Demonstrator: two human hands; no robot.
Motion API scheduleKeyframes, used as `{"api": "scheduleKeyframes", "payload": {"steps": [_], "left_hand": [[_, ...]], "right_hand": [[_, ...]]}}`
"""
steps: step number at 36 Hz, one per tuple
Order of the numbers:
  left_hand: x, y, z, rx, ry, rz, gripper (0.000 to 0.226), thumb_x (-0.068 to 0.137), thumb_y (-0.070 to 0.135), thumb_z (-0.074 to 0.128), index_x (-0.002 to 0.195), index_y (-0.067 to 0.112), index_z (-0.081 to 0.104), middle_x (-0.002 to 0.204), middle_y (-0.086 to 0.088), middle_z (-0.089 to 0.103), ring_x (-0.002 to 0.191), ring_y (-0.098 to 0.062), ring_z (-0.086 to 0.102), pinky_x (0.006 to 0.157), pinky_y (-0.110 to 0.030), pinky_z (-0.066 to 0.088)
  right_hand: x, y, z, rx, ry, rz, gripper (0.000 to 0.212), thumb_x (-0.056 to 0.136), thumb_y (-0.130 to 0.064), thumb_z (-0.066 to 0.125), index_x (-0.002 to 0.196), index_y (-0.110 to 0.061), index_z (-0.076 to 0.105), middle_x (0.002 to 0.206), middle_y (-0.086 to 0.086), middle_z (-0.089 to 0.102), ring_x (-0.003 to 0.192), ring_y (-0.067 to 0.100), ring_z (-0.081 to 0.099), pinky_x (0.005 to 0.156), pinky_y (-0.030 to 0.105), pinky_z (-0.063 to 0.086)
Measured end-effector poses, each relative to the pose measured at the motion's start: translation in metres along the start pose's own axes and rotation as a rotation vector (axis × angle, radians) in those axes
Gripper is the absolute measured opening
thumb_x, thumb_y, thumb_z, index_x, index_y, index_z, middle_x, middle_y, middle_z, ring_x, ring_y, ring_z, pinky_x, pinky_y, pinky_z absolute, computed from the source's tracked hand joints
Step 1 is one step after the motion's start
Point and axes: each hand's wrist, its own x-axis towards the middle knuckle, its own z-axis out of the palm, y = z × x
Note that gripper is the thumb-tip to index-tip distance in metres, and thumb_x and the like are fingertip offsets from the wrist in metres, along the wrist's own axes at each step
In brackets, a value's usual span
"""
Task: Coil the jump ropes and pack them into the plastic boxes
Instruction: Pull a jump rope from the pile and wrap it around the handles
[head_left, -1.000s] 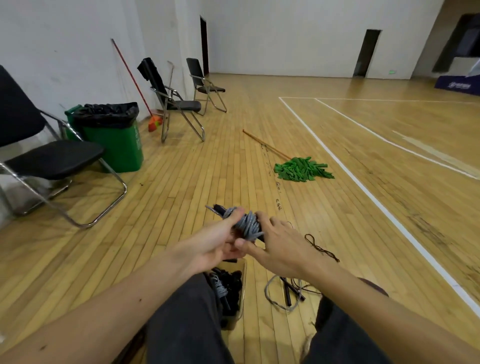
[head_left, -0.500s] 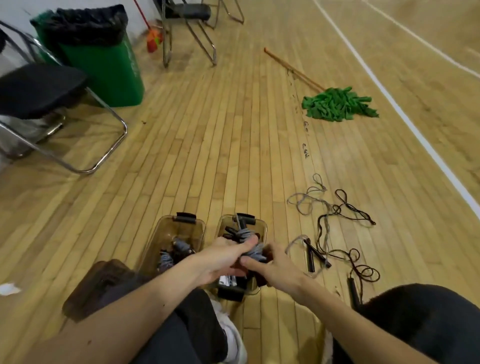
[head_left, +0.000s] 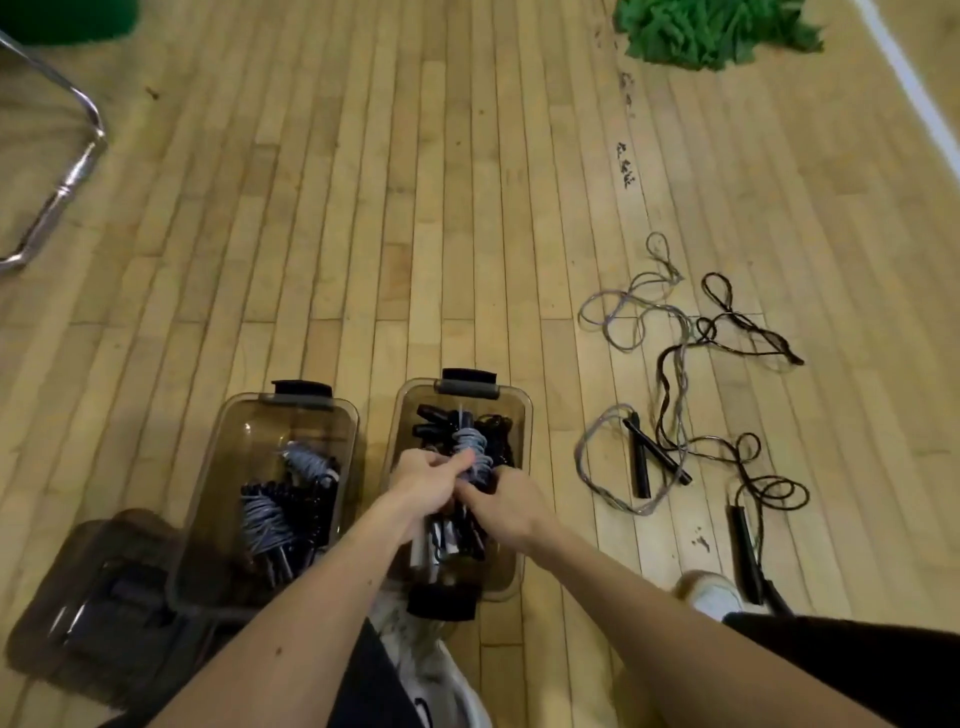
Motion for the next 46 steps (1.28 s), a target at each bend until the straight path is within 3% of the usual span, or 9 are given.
{"api": "scheduleKeyframes", "payload": {"steps": [2,5,10,12,16,22,31,39,46], "left_hand": [[0.022,-0.007,0.01,0.031,0.025,-0.005,0.044,0.094,0.044,0.064,0.123,0.011,0.065,0.099,0.0,0.067,0.089,-0.016,0.063,0.087,-0.035,0.052],[0.035,-0.017,0.017,0.097,0.071,0.014,0.04,0.097,0.043,0.061,0.124,0.014,0.065,0.115,-0.004,0.067,0.1,-0.019,0.06,0.089,-0.035,0.049],[0.051,-0.022,0.036,0.448,0.164,0.123,0.046,0.093,0.054,0.06,0.119,0.017,0.065,0.127,-0.01,0.053,0.11,-0.029,0.057,0.088,-0.036,0.046],[0.05,-0.019,0.039,0.582,0.207,0.141,0.049,0.093,0.057,0.058,0.124,0.02,0.056,0.127,-0.01,0.046,0.11,-0.032,0.056,0.078,-0.036,0.042],[0.045,-0.003,0.044,0.738,0.351,0.361,0.048,0.088,0.048,0.067,0.122,0.021,0.048,0.116,-0.008,0.045,0.104,-0.027,0.053,0.082,-0.04,0.049],[0.023,0.043,0.094,0.553,0.263,0.718,0.014,0.095,0.031,0.06,0.098,0.02,0.051,0.09,0.005,0.051,0.081,-0.014,0.05,0.066,-0.028,0.04],[0.036,0.05,0.229,0.458,-0.207,0.363,0.009,0.098,0.024,0.057,0.092,0.022,0.064,0.08,0.008,0.067,0.072,-0.01,0.062,0.062,-0.026,0.051],[0.087,0.035,0.291,0.326,-0.225,0.18,0.034,0.105,0.026,0.047,0.137,0.02,0.056,0.121,0.003,0.065,0.098,-0.011,0.056,0.079,-0.022,0.043],[0.116,0.023,0.305,0.117,-0.139,-0.001,0.043,0.096,0.057,0.052,0.103,0.018,0.068,0.098,0.001,0.071,0.091,-0.019,0.064,0.083,-0.033,0.05]], "right_hand": [[0.021,0.006,0.003,0.003,-0.025,0.023,0.016,0.095,-0.031,0.062,0.098,-0.016,0.066,0.098,0.005,0.071,0.096,0.025,0.067,0.085,0.038,0.057],[0.038,0.011,0.012,-0.087,-0.093,0.025,0.046,0.091,-0.033,0.06,0.133,-0.015,0.057,0.127,0.011,0.063,0.12,0.033,0.055,0.104,0.047,0.047],[0.06,0.028,0.017,-0.154,-0.13,0.127,0.073,0.092,-0.031,0.061,0.155,-0.011,0.029,0.146,0.016,0.041,0.135,0.035,0.042,0.113,0.04,0.039],[0.062,0.032,0.016,-0.159,-0.14,0.104,0.073,0.094,-0.029,0.06,0.155,-0.01,0.027,0.144,0.016,0.042,0.135,0.034,0.043,0.113,0.038,0.038],[0.056,0.036,0.002,-0.178,-0.069,0.005,0.038,0.096,-0.022,0.056,0.131,-0.008,0.056,0.12,0.014,0.065,0.114,0.03,0.061,0.098,0.041,0.052],[0.054,0.063,-0.066,-0.118,0.282,0.003,0.021,0.1,-0.025,0.053,0.109,-0.012,0.066,0.102,0.006,0.071,0.093,0.025,0.066,0.084,0.04,0.056],[0.083,0.172,-0.147,-0.108,0.343,0.294,0.039,0.096,-0.007,0.051,0.135,-0.007,0.052,0.135,0.012,0.059,0.122,0.028,0.056,0.1,0.036,0.045],[0.123,0.226,-0.15,-0.352,0.249,0.22,0.043,0.101,-0.012,0.048,0.144,-0.009,0.041,0.146,0.01,0.044,0.133,0.029,0.042,0.113,0.036,0.034],[0.143,0.232,-0.136,-0.625,0.164,0.189,0.045,0.1,-0.014,0.044,0.144,-0.007,0.038,0.142,0.011,0.048,0.133,0.03,0.039,0.111,0.038,0.027]]}}
